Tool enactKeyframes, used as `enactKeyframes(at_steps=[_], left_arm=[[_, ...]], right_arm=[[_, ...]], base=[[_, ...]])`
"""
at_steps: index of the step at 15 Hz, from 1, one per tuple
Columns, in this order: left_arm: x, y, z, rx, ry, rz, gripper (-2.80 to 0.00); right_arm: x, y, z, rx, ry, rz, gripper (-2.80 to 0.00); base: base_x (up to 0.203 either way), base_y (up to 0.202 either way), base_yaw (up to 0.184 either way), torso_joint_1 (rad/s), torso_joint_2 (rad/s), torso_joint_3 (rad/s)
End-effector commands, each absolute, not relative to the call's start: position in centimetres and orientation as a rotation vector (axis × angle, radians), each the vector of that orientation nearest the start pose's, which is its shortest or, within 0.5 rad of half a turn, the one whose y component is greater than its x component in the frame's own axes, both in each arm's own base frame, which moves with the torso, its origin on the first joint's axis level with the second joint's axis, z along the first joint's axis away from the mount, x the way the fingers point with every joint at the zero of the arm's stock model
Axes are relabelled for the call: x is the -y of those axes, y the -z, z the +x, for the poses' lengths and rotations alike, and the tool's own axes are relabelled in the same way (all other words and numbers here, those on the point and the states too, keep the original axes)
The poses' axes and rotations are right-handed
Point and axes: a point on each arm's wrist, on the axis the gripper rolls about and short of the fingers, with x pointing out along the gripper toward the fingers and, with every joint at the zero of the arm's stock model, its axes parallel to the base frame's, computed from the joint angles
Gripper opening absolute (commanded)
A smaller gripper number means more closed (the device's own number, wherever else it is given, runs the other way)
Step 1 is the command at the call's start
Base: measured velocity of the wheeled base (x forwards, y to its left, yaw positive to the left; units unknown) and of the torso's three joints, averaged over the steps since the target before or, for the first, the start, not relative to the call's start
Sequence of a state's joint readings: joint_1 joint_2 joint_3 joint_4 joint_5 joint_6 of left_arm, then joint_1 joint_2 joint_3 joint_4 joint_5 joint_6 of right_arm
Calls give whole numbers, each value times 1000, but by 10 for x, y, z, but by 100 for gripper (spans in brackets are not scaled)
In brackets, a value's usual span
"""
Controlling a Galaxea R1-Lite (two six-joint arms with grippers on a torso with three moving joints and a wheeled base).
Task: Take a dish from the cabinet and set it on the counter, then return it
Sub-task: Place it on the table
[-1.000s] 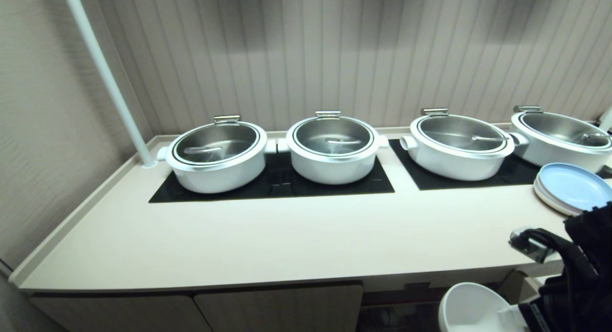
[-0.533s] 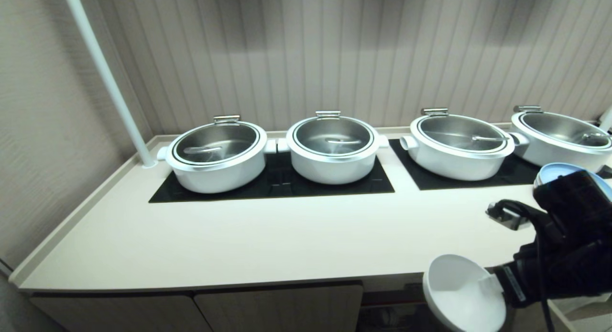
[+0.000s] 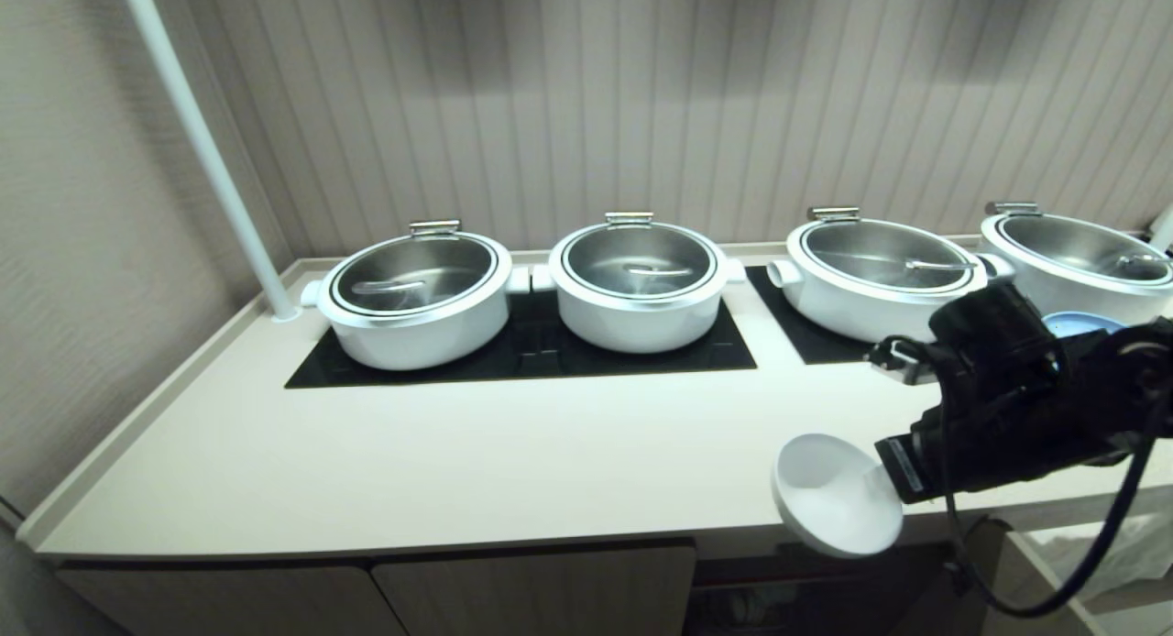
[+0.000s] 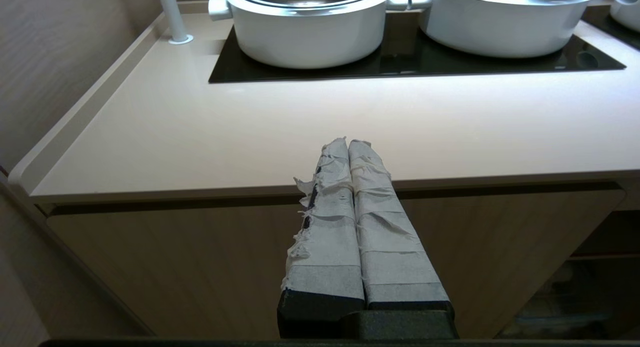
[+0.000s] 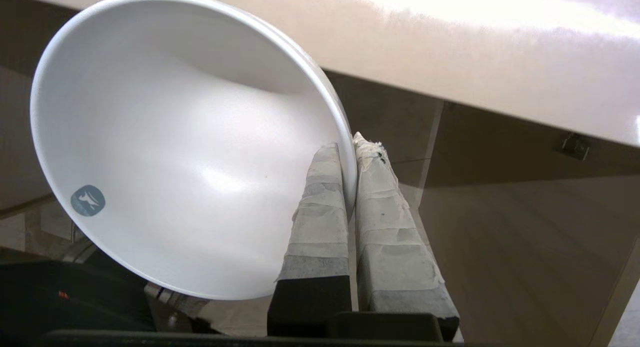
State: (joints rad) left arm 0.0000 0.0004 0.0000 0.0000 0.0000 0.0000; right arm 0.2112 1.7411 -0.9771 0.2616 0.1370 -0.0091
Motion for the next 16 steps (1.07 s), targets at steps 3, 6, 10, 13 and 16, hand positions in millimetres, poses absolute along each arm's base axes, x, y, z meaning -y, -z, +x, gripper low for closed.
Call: enactKeyframes(at_steps=[3, 6, 10, 13, 16], left_arm=[[0, -75, -23, 0, 0, 0, -280], [0, -75, -23, 0, 0, 0, -280], [0, -75, -23, 0, -2, 0, -280], [0, -75, -23, 0, -1, 0, -280], [0, -75, -23, 0, 0, 0, -280]], right_arm=[[-61, -127, 318, -1080, -292, -29, -280], [-59, -126, 349, -1093, -261, -2, -280], [-54, -116, 378, -1123, -236, 12, -280], [-53, -108, 388, -1147, -227, 19, -280], [-53, -98, 392, -1170, -216, 15, -280]], base=[[0, 0, 0, 0, 0, 0], [0, 0, 0, 0, 0, 0], [0, 0, 0, 0, 0, 0], [0, 0, 0, 0, 0, 0], [0, 0, 0, 0, 0, 0]])
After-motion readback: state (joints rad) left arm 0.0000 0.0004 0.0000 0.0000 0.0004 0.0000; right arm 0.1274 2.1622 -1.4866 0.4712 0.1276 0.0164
